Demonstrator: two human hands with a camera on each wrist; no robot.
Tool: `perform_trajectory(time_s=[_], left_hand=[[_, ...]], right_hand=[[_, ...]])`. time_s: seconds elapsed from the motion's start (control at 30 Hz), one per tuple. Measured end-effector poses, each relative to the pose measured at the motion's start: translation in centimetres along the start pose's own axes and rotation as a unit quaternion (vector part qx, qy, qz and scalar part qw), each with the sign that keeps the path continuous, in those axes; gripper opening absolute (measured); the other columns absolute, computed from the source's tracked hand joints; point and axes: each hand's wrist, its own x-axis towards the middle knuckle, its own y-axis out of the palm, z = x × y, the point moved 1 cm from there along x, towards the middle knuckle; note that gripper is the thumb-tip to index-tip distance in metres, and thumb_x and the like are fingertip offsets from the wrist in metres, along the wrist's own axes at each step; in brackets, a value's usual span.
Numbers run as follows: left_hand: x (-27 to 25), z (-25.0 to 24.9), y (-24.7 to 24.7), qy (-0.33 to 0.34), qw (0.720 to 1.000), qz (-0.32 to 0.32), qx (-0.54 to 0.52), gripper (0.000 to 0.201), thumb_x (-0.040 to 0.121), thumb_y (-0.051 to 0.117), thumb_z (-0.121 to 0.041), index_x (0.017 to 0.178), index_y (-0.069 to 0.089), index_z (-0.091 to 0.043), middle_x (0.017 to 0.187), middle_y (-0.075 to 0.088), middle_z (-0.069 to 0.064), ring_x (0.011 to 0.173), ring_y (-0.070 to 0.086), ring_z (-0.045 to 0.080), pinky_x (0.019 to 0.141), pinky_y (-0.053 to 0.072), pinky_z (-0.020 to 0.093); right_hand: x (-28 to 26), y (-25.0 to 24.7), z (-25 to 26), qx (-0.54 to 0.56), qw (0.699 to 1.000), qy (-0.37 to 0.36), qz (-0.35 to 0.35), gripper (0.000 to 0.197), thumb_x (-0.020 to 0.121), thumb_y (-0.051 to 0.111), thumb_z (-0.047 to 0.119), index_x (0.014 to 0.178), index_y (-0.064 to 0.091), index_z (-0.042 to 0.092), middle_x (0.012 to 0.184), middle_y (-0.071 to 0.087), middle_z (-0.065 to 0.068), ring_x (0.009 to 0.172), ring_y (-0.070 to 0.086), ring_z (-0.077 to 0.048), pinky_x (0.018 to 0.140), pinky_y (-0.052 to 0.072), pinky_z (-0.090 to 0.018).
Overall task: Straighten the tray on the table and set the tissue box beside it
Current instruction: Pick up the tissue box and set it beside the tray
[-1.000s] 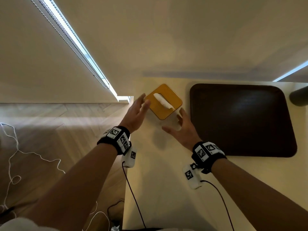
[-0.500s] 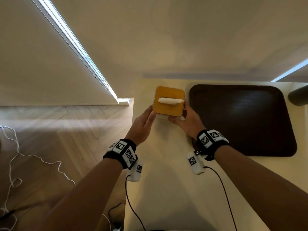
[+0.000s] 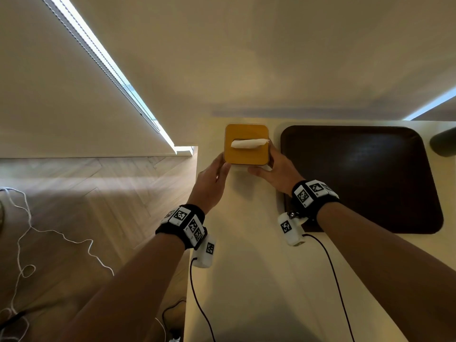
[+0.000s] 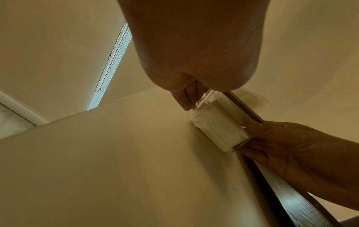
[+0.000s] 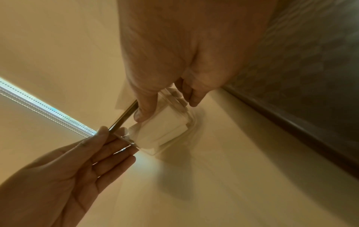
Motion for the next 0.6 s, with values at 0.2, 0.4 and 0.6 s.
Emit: perform_trajectory(time_s=[0.2, 0.4, 0.6], left_hand=[[0.1, 0.0, 0.0, -0.001, 1.0, -0.009, -0.007, 0.039, 0.108, 0.037, -0.038, 0.145, 0.048, -0.03, 0.094, 0.07, 0.0, 0.081, 0.063, 0.015, 0.076, 0.047, 0.027], [0.0, -0.2, -0.1, 0.006, 1.0, -0.012, -0.009, 0.04, 0.108, 0.038, -0.037, 0.146, 0.046, -0.03, 0.107, 0.072, 0.0, 0.091, 0.065, 0.016, 0.081, 0.05, 0.019], [-0.4, 0.6, 0.1, 0.001, 1.0, 0.027, -0.01, 0.061, 0.101, 0.033, -0.061, 0.152, 0.034, -0.028, 0.143, 0.058, 0.004, 0.129, 0.056, 0.017, 0.106, 0.047, 0.032]], right_hand=[[0.4, 0.0, 0.0, 0.002, 1.0, -0.007, 0.005, 0.092, 0.081, 0.076, 0.04, 0.152, 0.018, 0.03, 0.134, 0.055, 0.003, 0.122, 0.053, -0.014, 0.1, 0.042, -0.03], [0.3, 0.0, 0.3, 0.0, 1.0, -0.002, 0.002, 0.091, 0.081, 0.076, 0.041, 0.151, 0.02, 0.03, 0.133, 0.056, 0.004, 0.118, 0.054, -0.01, 0.092, 0.041, -0.02], [-0.8, -0.4, 1.2, -0.003, 1.0, -0.007, 0.016, 0.091, 0.082, 0.074, 0.044, 0.151, 0.017, 0.03, 0.136, 0.05, 0.007, 0.121, 0.051, -0.013, 0.101, 0.043, -0.034]])
